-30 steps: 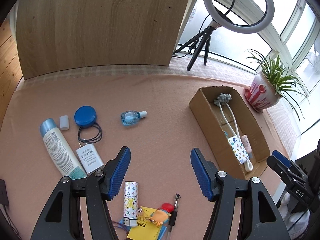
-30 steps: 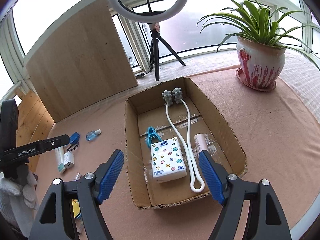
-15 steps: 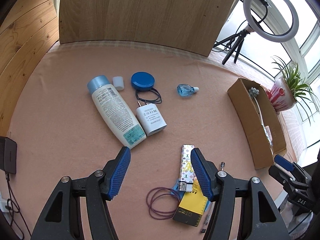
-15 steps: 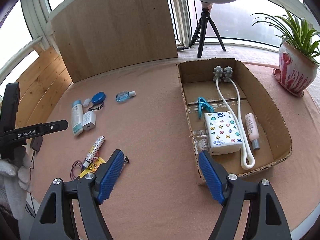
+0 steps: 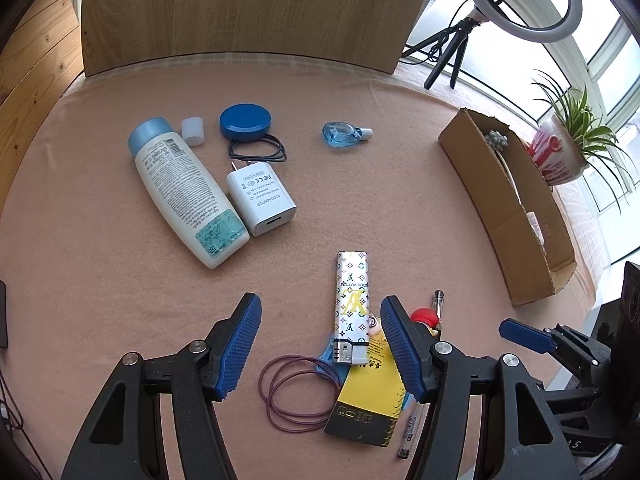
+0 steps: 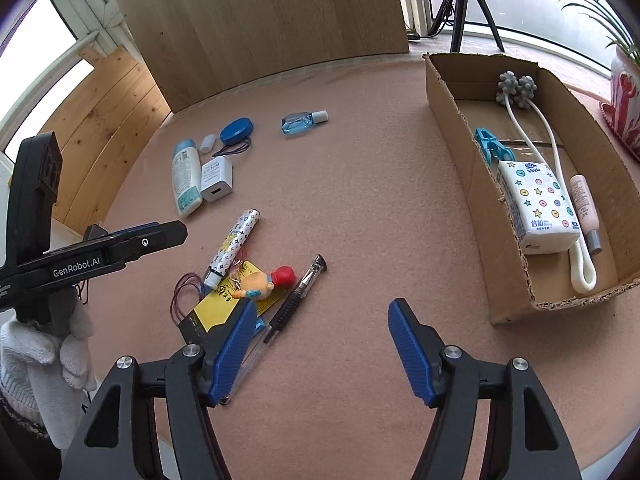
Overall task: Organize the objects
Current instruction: 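Grasp the patterned white tube with the left gripper while the right gripper grasps the black pen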
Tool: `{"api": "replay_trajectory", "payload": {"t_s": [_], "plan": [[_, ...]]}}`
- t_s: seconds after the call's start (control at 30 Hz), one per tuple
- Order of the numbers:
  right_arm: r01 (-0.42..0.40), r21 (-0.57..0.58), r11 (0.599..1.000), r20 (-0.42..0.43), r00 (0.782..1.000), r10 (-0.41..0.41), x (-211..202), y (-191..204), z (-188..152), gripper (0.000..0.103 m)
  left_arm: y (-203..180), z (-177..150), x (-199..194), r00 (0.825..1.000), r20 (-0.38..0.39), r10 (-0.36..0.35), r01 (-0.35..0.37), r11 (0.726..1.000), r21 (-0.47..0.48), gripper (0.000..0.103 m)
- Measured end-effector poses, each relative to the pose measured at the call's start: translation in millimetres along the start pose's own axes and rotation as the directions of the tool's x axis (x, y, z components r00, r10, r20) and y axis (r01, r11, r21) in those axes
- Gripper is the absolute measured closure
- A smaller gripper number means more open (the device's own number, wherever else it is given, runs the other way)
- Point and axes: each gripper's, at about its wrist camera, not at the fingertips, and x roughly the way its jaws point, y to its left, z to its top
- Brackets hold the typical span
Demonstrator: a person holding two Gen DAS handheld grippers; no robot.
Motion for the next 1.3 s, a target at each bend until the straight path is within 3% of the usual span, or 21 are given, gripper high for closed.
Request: {"api": "replay_trajectory", "payload": {"t_s": [0.17, 0.37, 0.53, 0.87, 1.0, 1.3], "plan": [[0.014, -0.035, 0.999, -0.054, 0.998, -0.016, 16.6, 15.7, -10.6, 0.046, -9.6, 3.1, 16.4, 0.999, -0.029, 0.016, -0.015, 0.999, 0.04, 0.039], [0.034, -0.061, 0.998, -0.088, 0.995, -0.039, 30.1, 29.6, -17.0, 0.05, -19.8, 4.8, 34.5, 0.997, -0.062, 0.04, -0.035, 0.996, 0.088, 0.049], [0.058, -0.09, 0.994, -0.113, 0.991, -0.068, 39.0, 38.3, -18.3, 0.06, -23.5, 5.2, 44.6, 0.995, -0.073, 0.067, -0.058, 0.992, 0.111, 0.069], [0.119, -0.142, 0.983, -0.105, 0.985, -0.134, 41.3, 39.4, -17.8, 0.068, -7.7, 11.7, 47.1, 0.995, -0.058, 0.081, -0.077, 0.994, 0.071, 0.074], [0.168, -0.168, 0.971, -0.097, 0.978, -0.185, 42.7, 36.6, -15.8, 0.078, -2.1, 12.8, 47.1, 0.995, -0.052, 0.084, -0.081, 0.995, 0.062, 0.077], [0.195, -0.182, 0.964, -0.079, 0.974, -0.212, 43.1, 27.7, -12.0, 0.087, 6.8, 11.8, 42.7, 0.997, -0.032, 0.077, -0.075, 0.996, 0.047, 0.078]]}}
